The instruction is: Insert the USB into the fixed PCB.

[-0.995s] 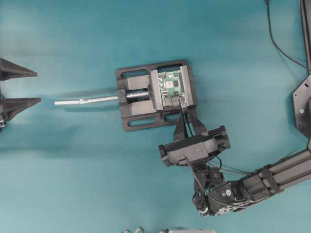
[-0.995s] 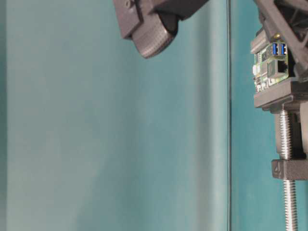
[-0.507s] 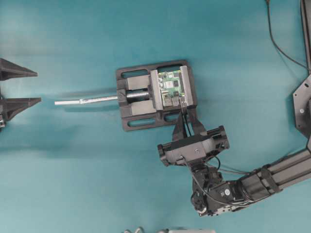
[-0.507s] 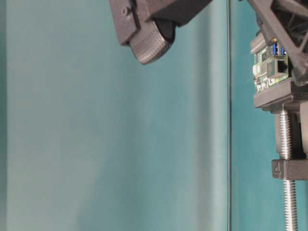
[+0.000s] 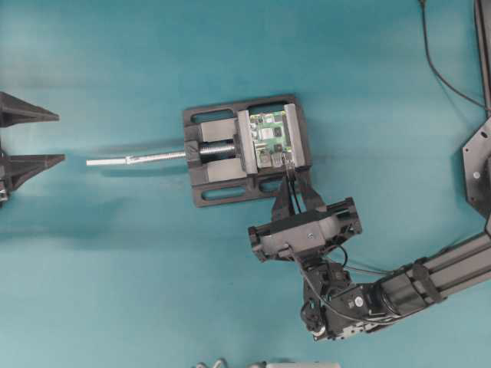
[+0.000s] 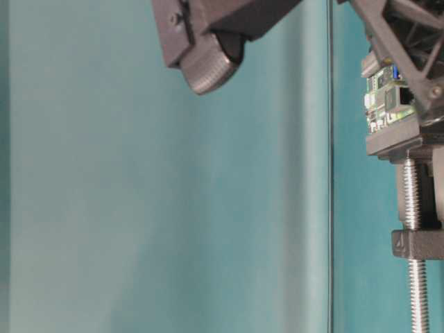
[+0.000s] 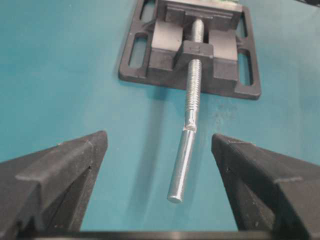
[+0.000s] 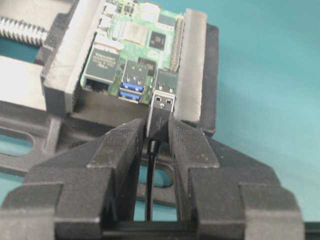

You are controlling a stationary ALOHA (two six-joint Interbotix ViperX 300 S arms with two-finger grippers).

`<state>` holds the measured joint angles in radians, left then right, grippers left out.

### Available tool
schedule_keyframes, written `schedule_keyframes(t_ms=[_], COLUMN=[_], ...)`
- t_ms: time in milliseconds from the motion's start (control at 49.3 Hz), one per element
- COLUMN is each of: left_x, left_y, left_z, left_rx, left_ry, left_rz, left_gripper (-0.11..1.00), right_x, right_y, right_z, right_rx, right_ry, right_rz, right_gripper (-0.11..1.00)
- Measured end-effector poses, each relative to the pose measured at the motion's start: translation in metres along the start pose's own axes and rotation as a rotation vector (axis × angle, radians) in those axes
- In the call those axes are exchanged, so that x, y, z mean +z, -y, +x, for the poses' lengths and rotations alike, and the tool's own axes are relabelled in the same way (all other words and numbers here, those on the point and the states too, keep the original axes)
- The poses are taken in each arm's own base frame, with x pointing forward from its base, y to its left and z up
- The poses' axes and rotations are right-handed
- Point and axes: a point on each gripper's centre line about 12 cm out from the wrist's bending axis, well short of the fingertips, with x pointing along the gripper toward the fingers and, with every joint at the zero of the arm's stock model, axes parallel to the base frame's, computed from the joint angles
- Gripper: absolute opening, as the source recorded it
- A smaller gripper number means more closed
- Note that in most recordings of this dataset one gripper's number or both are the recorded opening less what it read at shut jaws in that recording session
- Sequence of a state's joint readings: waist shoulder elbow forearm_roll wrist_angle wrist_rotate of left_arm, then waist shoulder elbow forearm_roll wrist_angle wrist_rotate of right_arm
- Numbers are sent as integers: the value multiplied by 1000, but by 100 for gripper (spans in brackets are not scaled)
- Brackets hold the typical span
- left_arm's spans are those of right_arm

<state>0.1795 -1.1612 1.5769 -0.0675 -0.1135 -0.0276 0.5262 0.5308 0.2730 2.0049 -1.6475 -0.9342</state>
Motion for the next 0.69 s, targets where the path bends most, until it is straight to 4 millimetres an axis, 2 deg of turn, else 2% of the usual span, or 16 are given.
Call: schedule_keyframes(t_ms=[81,690], left_x=[0,0], left_y=[0,0], left_z=[0,0], left_rx=[0,0], left_ry=[-2,0], left_rz=[-3,-2], left_gripper=[100,100], right_x=[5,3], right_y=[1,4], right_z=[6,11], right_rx=[-15,-9], right_ry=[-6,-10], right_rz=[4,-7], right_gripper=[21,21])
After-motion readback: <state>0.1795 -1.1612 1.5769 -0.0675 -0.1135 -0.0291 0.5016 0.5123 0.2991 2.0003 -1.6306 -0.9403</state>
